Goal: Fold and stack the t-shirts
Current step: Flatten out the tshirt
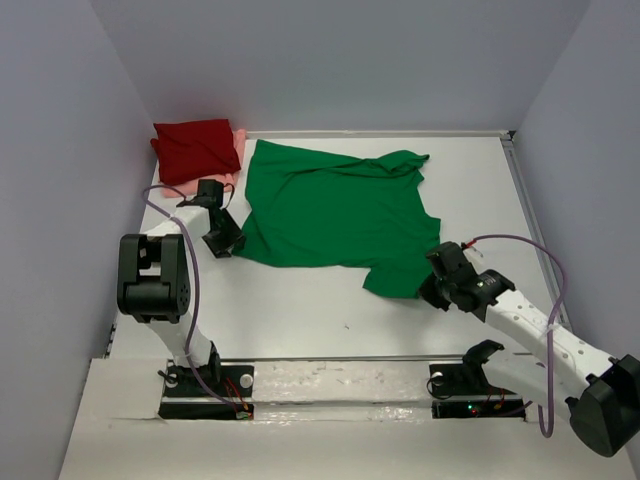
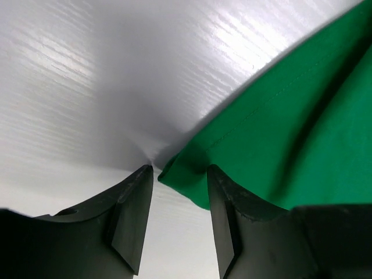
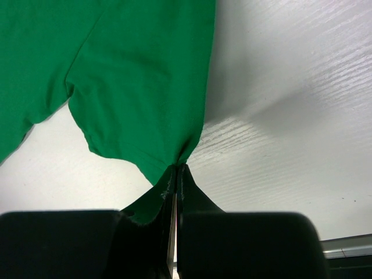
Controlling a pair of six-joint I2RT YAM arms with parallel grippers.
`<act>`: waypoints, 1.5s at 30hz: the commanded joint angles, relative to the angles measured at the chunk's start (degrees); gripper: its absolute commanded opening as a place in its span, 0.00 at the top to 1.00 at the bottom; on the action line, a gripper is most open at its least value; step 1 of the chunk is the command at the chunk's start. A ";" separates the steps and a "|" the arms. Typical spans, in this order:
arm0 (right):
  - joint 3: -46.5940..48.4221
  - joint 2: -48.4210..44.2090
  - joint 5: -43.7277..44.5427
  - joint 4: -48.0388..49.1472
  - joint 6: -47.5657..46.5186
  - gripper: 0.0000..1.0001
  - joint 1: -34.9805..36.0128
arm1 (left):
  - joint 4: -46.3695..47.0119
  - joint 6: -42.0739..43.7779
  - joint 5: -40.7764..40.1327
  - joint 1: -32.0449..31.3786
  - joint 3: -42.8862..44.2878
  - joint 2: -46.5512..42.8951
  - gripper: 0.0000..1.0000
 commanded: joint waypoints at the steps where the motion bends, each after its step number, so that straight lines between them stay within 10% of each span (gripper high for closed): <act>1: 1.57 -0.79 0.59 -0.60 0.27 1.00 0.38 | -0.02 0.38 -0.03 0.66 2.30 0.53 0.46; 6: 1.22 -1.14 0.51 -0.25 0.36 1.00 0.38 | 0.15 0.47 0.33 0.84 2.21 0.62 0.51; 12: 0.96 -1.05 0.42 -0.07 0.45 1.00 0.38 | 1.03 1.00 1.91 0.84 0.89 -0.53 1.00; 26: 12.28 5.79 13.58 -2.53 -8.33 1.00 0.38 | -5.63 1.79 -10.02 -3.82 0.88 -23.27 1.00; 45: 69.83 30.05 29.79 3.53 -52.88 1.00 -13.06 | -16.72 6.62 -12.16 -4.61 27.59 -29.18 1.00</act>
